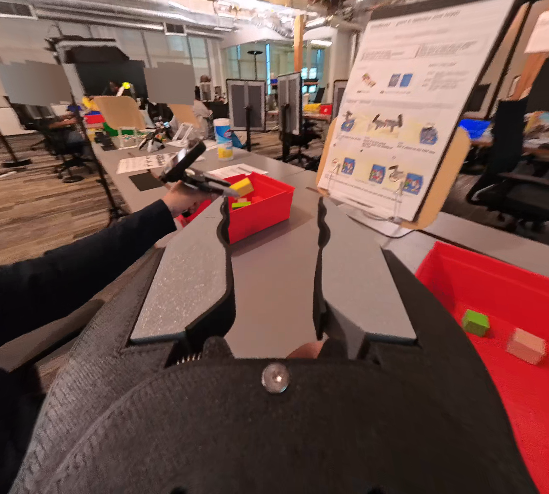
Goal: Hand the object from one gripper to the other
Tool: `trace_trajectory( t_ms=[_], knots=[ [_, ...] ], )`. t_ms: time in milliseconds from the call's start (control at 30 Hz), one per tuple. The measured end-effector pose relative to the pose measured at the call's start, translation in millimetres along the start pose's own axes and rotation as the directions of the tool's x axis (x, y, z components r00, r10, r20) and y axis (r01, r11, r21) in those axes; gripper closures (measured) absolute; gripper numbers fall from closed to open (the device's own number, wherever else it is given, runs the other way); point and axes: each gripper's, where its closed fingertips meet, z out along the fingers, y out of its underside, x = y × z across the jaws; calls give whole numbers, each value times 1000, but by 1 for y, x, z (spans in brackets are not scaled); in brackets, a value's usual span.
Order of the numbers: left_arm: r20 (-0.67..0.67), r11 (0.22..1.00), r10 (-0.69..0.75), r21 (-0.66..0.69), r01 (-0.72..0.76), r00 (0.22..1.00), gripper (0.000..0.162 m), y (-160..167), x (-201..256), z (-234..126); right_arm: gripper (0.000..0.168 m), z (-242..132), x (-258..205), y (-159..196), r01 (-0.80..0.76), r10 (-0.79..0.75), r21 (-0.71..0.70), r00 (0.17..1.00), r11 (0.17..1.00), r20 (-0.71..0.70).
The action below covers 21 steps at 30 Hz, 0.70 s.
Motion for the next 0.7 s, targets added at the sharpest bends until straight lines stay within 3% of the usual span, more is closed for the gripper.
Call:
trace_trajectory(
  t_ms=[167,400,500,600,700],
  knots=[
    [37,983,115,141,-119,993,130,-46,8,-23,111,21,13,17,-55,59,-59,995,997,80],
    [77,899,274,334,-284,959,130,-98,36,-36,107,64,48,28,-222,234,-85,954,971,185],
    [-2,868,311,409,-283,951,130,-120,75,-50,107,94,39,30,-209,231,-111,939,972,255],
    [35,807,358,491,-328,933,130,-143,112,-71,104,128,20,29,-150,176,-110,941,983,290],
    [-78,785,312,582,-211,947,130,-156,157,-95,101,162,2,39,-152,182,-121,937,981,297]
  ],
)
